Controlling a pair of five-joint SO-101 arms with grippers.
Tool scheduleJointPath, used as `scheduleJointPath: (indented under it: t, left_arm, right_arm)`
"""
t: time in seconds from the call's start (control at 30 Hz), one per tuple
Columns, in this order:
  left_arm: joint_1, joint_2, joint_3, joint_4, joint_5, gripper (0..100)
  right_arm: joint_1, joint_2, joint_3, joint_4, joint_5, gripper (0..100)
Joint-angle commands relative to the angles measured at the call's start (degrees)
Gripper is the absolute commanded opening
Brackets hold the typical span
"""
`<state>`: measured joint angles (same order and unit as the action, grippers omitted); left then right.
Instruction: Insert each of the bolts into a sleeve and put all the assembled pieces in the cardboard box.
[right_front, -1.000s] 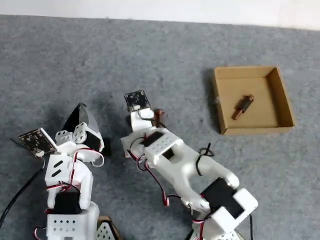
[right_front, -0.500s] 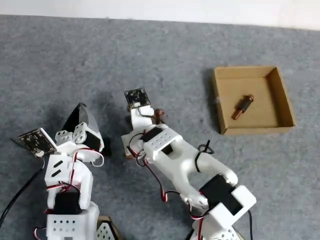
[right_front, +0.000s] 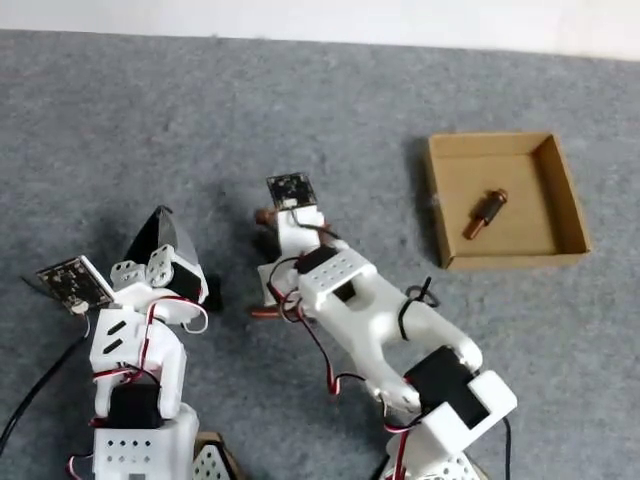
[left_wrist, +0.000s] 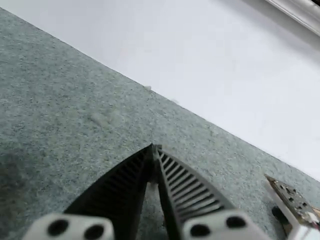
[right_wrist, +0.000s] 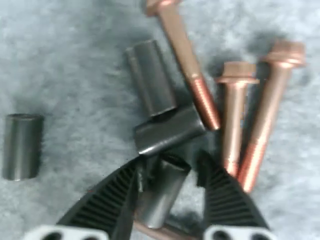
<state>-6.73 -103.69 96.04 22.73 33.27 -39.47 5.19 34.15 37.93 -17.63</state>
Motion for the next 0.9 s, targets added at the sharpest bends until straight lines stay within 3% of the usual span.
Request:
scheduleJointPath:
  t: [0.0,0.37,0.5,0.73,0.87]
  left_arm:
    - [-0.48,-0.66,1.19,-0.44,0.09,1]
    - [-0.48,-0.57,1.19,-0.35,0.09,1]
    - [-0.48,-0.57,1.19,-0.35,0.09,1]
    - [-0.40,-0.57,1.19,-0.35,0.09,1]
    - [-0.40,-0.57,1.19,-0.35,0.09,1]
  right_arm:
    - [0.66,0.92,0.04,1.45,-0.18,8.9]
    - [0.66,0.92,0.04,2.24,-0.18,8.1]
    - [0.66,0.40,-0.66,3.65,-0.18,0.4]
    - [0.66,0.40,-2.42,6.64,-0.09,0.5]
    - [0.75,-4.00,-5.14,9.27,4.31,0.5]
